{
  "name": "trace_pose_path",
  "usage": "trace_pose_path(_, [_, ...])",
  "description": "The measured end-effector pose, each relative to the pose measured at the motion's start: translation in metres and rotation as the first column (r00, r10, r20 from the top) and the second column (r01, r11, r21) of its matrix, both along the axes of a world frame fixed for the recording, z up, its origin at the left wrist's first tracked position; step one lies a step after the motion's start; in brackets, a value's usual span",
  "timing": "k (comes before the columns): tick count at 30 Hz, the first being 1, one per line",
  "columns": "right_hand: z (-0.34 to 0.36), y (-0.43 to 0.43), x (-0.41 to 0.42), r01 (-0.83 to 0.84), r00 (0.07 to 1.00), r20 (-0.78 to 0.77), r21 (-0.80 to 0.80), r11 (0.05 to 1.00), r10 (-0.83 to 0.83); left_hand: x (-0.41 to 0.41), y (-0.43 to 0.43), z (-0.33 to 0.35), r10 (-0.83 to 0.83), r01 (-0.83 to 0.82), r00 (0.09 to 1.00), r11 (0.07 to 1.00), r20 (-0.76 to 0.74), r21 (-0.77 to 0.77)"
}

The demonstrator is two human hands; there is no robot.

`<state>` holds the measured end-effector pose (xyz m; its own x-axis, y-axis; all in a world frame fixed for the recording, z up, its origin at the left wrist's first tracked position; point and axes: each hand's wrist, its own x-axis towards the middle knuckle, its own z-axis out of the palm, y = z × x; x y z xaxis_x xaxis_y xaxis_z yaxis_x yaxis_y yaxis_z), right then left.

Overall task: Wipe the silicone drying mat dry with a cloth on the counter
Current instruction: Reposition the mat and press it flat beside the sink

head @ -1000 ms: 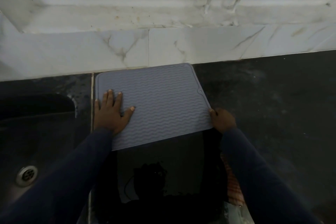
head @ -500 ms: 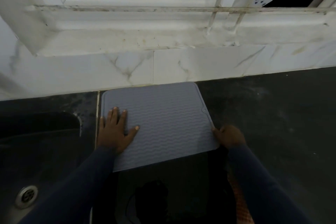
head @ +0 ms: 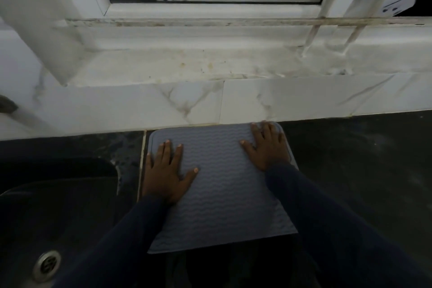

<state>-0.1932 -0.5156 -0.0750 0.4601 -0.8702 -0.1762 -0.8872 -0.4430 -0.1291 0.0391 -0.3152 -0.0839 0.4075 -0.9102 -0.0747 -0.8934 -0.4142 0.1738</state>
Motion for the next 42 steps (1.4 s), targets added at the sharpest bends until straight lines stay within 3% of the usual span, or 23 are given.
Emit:
trace_pose_path(10, [-0.003, 0.073, -0.023, -0.024, 0.999, 0.038, 0.014, 1.0, 0.024, -0.016, 0.016, 0.013, 0.017, -0.017, 0.997, 1.0, -0.076, 0.003])
trace_pose_path(14, [-0.004, 0.13, -0.044, -0.052, 0.998, 0.036, 0.036, 0.998, 0.05, -0.077, 0.074, 0.005, -0.108, 0.106, 0.991, 0.994, -0.085, -0.032])
trace_pose_path(19, [-0.005, 0.19, -0.062, -0.049, 0.994, 0.095, 0.02, 0.999, 0.047, -0.095, 0.136, 0.0, -0.014, 0.013, 0.994, 1.0, -0.109, -0.016])
trace_pose_path(25, [-0.001, 0.228, -0.07, 0.003, 0.996, 0.094, 0.057, 0.998, -0.008, -0.091, 0.168, 0.007, -0.074, 0.071, 0.994, 0.997, -0.086, -0.03])
trace_pose_path(30, [0.028, 0.231, -0.089, -0.006, 0.997, 0.074, 0.077, 0.997, 0.0, -0.096, 0.163, 0.015, 0.027, -0.015, 0.99, 0.997, -0.141, 0.08])
trace_pose_path(35, [0.057, 0.264, -0.155, 0.187, 0.948, 0.264, -0.004, 0.982, -0.179, -0.099, 0.158, 0.009, 0.143, -0.148, 0.979, 0.989, -0.149, -0.025])
trace_pose_path(39, [0.05, 0.291, -0.209, 0.364, 0.925, 0.146, -0.064, 0.929, -0.352, -0.112, 0.153, 0.006, 0.144, -0.151, 0.984, 0.986, -0.103, -0.07])
trace_pose_path(42, [0.048, 0.306, -0.217, 0.518, 0.841, 0.14, 0.068, 0.853, -0.522, -0.144, 0.149, 0.015, 0.036, -0.053, 0.992, 0.988, -0.12, -0.146])
